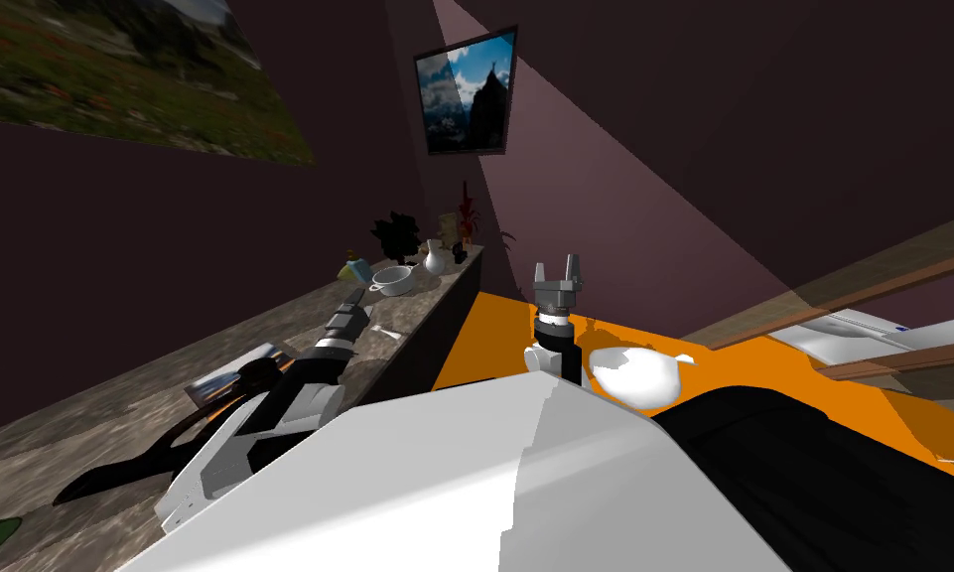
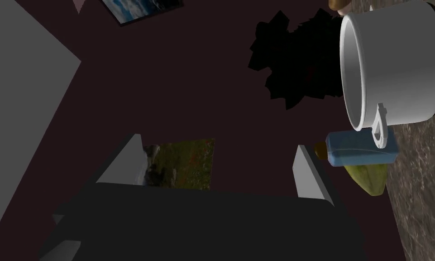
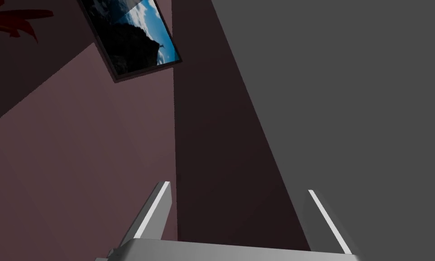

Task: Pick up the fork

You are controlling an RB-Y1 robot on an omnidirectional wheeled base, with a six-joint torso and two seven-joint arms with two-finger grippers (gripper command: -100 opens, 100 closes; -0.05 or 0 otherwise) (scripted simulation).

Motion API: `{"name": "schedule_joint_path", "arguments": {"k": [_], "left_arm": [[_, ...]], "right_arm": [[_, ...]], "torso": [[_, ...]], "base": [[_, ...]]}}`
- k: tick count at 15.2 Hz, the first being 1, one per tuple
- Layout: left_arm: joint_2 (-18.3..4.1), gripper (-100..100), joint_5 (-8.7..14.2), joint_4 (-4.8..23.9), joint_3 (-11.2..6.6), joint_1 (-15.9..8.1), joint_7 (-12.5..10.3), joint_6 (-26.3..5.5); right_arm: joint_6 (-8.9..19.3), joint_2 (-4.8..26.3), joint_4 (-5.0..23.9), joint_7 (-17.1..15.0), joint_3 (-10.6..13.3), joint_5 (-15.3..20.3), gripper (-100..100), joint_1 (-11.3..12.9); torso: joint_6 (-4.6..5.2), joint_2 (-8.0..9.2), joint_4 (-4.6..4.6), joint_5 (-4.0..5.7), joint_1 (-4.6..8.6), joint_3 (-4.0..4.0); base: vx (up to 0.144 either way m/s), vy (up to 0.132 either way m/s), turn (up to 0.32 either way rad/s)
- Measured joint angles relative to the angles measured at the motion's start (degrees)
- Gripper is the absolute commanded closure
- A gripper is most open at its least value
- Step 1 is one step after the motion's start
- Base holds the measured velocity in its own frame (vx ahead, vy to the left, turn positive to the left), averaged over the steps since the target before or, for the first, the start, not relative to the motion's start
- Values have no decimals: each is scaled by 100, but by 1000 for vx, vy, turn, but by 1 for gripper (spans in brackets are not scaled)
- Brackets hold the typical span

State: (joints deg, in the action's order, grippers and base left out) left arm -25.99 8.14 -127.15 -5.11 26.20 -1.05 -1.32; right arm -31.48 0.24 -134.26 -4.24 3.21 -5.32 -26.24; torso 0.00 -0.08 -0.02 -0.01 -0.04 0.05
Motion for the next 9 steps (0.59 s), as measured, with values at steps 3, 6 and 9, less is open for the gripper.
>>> {"name": "schedule_joint_path", "arguments": {"k": [3, 6, 9], "left_arm": [[-184, -100, 149, -34, -32, 7, 14, -376], [-348, -100, 287, -1, -40, -11, 41, -746], [-532, -100, 445, 36, -66, -2, 53, -1074]], "right_arm": [[0, 0, 0, 0, 0, 0, 0, 0], [0, 0, 0, 0, 0, 0, 0, 0], [0, 0, 0, 0, 0, 0, 0, 0]], "torso": [[0, -1, 0, 0, 0, 1], [0, -2, 0, 0, 0, 1], [0, -2, 0, 0, 1, 1]], "base": [[20, 8, -37], [18, 7, -44], [21, 5, -37]]}}
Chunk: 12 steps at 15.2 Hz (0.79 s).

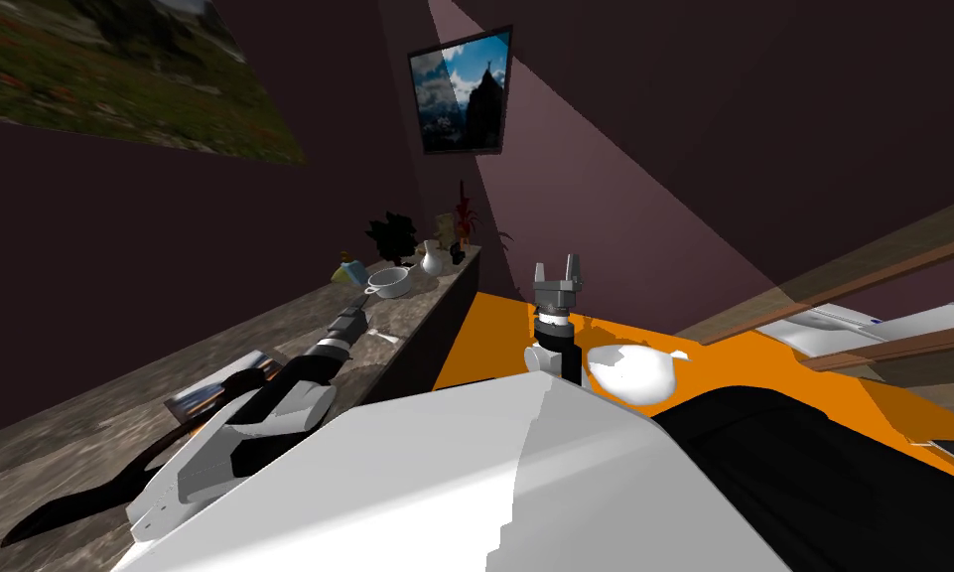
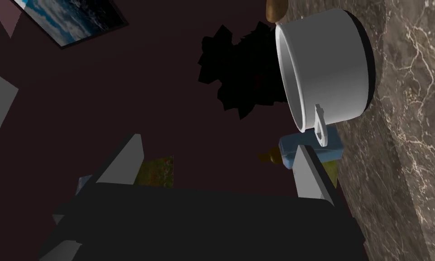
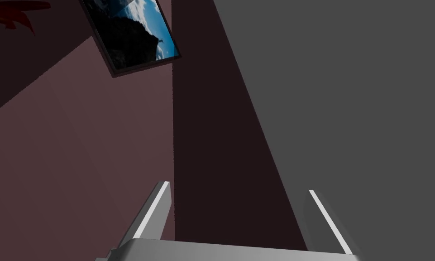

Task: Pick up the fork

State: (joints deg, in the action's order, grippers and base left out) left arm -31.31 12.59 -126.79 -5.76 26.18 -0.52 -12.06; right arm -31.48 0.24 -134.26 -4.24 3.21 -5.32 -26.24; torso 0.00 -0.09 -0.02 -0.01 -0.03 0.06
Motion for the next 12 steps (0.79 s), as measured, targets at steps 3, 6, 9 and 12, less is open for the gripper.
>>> {"name": "schedule_joint_path", "arguments": {"k": [3, 6, 9, 12], "left_arm": [[-142, -100, 135, 33, 3, -21, 35, -346], [-295, -100, 277, 21, -31, -10, 41, -668], [-448, -100, 430, 59, -41, -6, 68, -974], [-549, -100, 534, 66, -54, -13, 81, -1290]], "right_arm": [[0, 0, 0, 0, 0, 0, 0, 0], [0, 0, 0, 0, 0, 0, 0, 0], [0, 0, 0, 0, 0, 0, 0, 0], [0, 0, 0, 0, 0, 0, 0, 0]], "torso": [[0, -1, 0, 0, 0, 1], [1, 0, 0, 0, 0, 0], [1, -2, 0, 0, -1, 1], [1, 1, 0, 1, 1, -1]], "base": [[18, 7, -26], [18, 6, -39], [24, 8, -46], [16, 3, -34]]}}
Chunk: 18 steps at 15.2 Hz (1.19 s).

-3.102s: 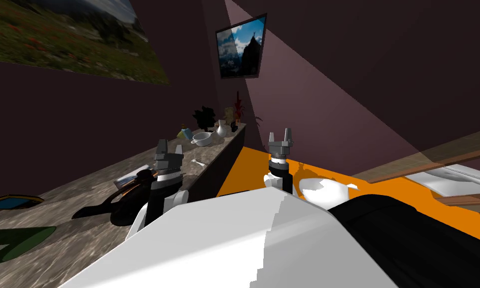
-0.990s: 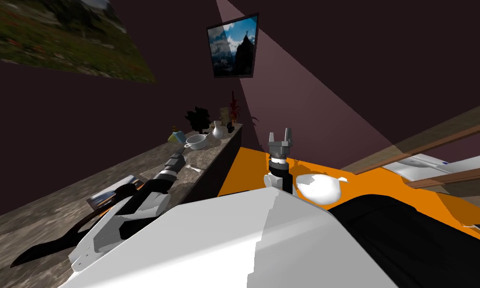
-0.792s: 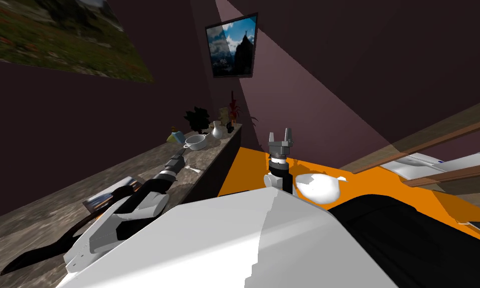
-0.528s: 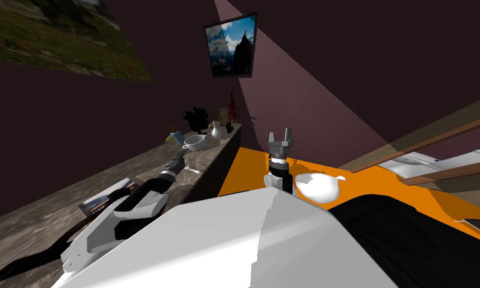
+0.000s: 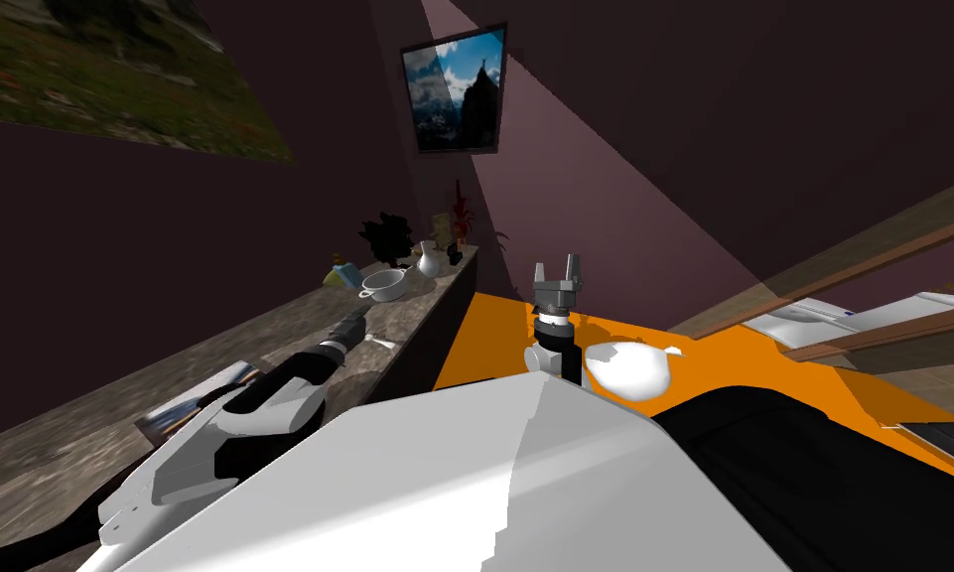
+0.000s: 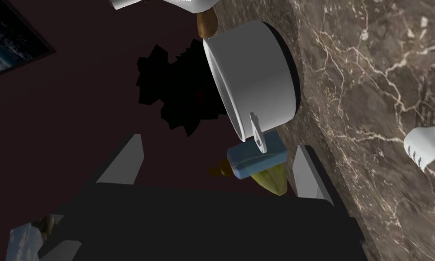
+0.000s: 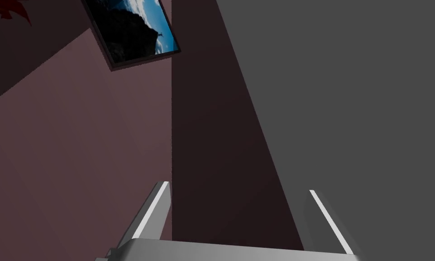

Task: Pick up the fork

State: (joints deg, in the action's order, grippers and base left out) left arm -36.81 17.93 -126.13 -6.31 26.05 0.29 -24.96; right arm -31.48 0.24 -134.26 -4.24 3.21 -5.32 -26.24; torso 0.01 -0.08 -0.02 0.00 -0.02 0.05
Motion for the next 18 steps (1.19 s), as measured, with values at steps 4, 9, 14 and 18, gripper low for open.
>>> {"name": "schedule_joint_path", "arguments": {"k": [4, 9, 14, 18], "left_arm": [[-131, -100, 143, 9, -9, -21, 25, -416], [-330, -100, 370, 26, -26, -27, 62, -1019], [-536, -100, 614, 44, -61, -5, 96, -1538], [-688, -100, 804, 87, -59, -63, 120, -2033]], "right_arm": [[0, 0, 0, 0, 0, 0, 0, 0], [0, 0, 0, 0, 0, 0, 0, 0], [0, 0, 0, 0, 0, 0, 0, 0], [0, 0, 0, 0, 0, 0, 0, 0]], "torso": [[0, 0, 0, 0, 0, 0], [-1, -3, -1, 0, 0, 2], [0, -1, 0, 0, 0, 1], [0, -5, -1, 0, 1, 3]], "base": [[17, 6, -31], [24, 6, -41], [22, 6, -39], [26, 4, -41]]}}
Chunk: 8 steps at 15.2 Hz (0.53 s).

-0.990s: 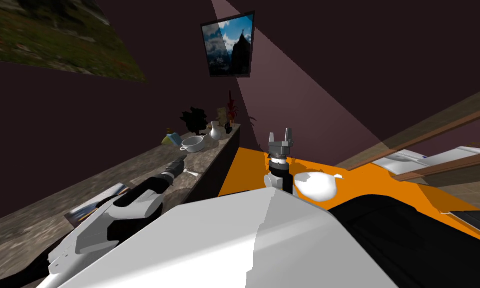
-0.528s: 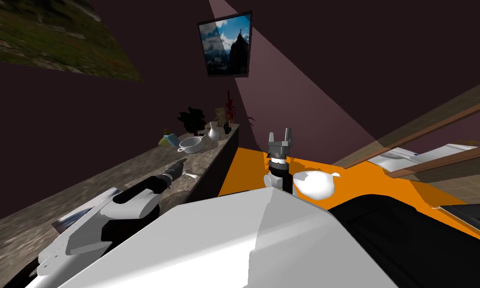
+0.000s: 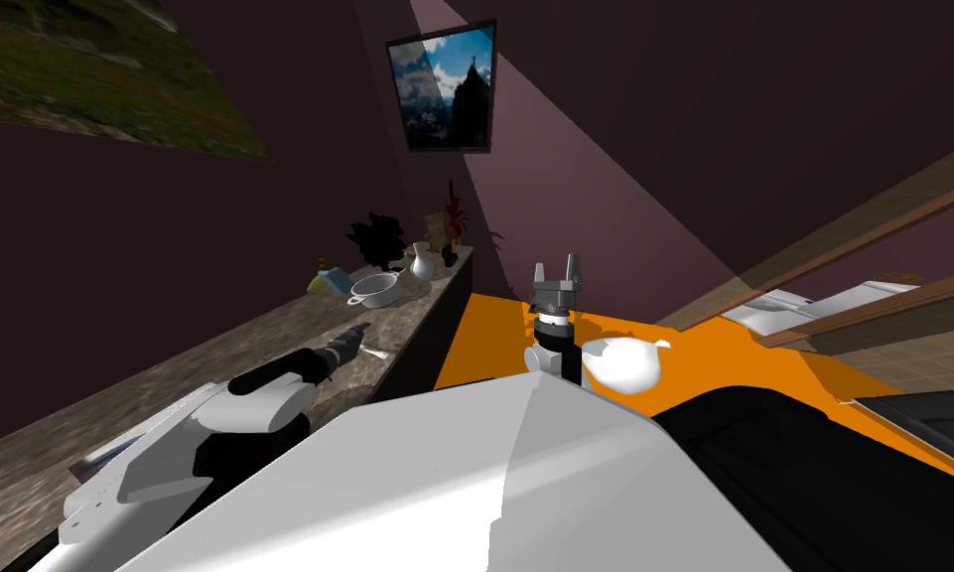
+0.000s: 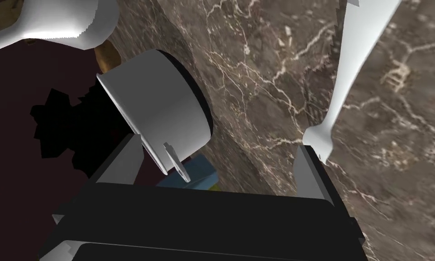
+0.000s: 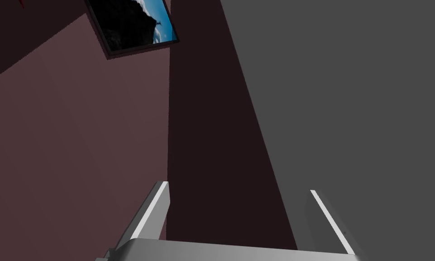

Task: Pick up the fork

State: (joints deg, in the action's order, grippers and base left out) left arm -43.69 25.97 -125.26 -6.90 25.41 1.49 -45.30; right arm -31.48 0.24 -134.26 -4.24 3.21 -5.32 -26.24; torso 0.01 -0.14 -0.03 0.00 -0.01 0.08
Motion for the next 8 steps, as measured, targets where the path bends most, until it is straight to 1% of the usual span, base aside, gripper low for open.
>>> {"name": "schedule_joint_path", "arguments": {"k": [4, 8], "left_arm": [[-130, -100, 176, -19, -27, 32, 23, -482], [-277, -100, 378, 51, -18, -22, 58, -950]], "right_arm": [[0, 0, 0, 0, 0, 0, 0, 0], [0, 0, 0, 0, 0, 0, 0, 0]], "torso": [[-2, 1, 0, 0, -1, 0], [0, -2, 0, 0, 1, 1]], "base": [[30, 7, -44], [32, 2, -51]]}}
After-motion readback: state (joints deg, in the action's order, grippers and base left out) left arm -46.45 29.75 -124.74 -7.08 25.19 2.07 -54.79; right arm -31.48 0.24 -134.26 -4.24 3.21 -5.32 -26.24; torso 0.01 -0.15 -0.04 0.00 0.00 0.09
